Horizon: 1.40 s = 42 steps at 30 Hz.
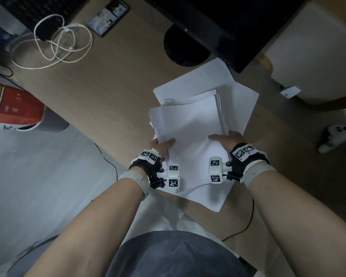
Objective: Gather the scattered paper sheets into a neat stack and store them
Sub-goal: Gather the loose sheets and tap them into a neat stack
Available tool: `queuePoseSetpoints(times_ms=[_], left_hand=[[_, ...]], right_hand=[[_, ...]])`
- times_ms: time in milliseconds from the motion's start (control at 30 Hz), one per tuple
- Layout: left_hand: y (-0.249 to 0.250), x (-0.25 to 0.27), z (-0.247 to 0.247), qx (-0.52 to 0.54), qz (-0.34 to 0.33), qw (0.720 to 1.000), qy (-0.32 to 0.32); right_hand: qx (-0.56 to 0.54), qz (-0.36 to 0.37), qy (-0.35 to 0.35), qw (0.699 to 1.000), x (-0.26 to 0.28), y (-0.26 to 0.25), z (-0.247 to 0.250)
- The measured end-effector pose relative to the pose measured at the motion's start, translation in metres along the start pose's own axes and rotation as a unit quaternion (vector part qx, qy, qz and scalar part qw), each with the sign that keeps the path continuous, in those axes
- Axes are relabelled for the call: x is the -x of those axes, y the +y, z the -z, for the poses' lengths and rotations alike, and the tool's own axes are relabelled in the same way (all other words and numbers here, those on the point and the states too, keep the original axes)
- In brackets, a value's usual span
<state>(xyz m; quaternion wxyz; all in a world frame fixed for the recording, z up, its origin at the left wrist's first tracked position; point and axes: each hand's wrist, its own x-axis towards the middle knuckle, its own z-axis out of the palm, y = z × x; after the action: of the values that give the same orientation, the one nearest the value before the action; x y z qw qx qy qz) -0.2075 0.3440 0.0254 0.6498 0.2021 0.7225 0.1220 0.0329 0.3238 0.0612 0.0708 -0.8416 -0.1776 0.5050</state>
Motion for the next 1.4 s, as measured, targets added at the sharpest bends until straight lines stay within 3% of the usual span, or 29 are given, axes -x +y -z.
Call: queuePoseSetpoints(times_ms=[100,267,467,667,933,1033,1133,1267,1333,1400], left_hand=[[0.005,0.000,0.008,-0.018,-0.030,0.999,0.035],[0.006,-0.002,0.015,-0.037,-0.024,0.996,0.071],[0.010,-0.002,0.009,-0.037,-0.016,0.994,0.102],[0.011,-0.002,0.008,-0.100,-0.022,0.992,0.071],[0.019,0.001,0.005,-0.177,-0.020,0.981,0.071],[0.024,0.005,0.004,-0.230,-0.005,0.971,0.060],[0.030,0.006,0.005,-0.215,-0.012,0.975,0.049],[0.022,-0.014,0.014,-0.071,0.040,0.997,-0.012],[0.026,0.003,0.015,-0.011,0.081,0.996,-0.028],[0.031,0.023,0.018,-0.005,0.073,0.997,-0.025]], right_hand=[[0.004,-0.008,0.022,1.000,-0.003,0.004,-0.006],[-0.044,-0.067,0.019,0.997,-0.007,0.001,-0.003],[0.042,0.057,0.056,0.996,-0.022,0.012,0.007],[0.051,0.089,0.046,0.994,-0.034,0.018,0.012],[-0.001,0.153,0.245,0.957,0.004,-0.001,0.036],[-0.028,0.216,0.271,0.938,0.028,-0.010,0.056],[-0.057,0.290,0.184,0.937,0.046,-0.014,0.052],[-0.175,0.273,-0.014,0.946,0.072,-0.021,0.030],[-0.232,0.273,-0.033,0.933,0.078,-0.026,0.023],[-0.234,0.278,-0.006,0.932,0.073,-0.027,0.018]])
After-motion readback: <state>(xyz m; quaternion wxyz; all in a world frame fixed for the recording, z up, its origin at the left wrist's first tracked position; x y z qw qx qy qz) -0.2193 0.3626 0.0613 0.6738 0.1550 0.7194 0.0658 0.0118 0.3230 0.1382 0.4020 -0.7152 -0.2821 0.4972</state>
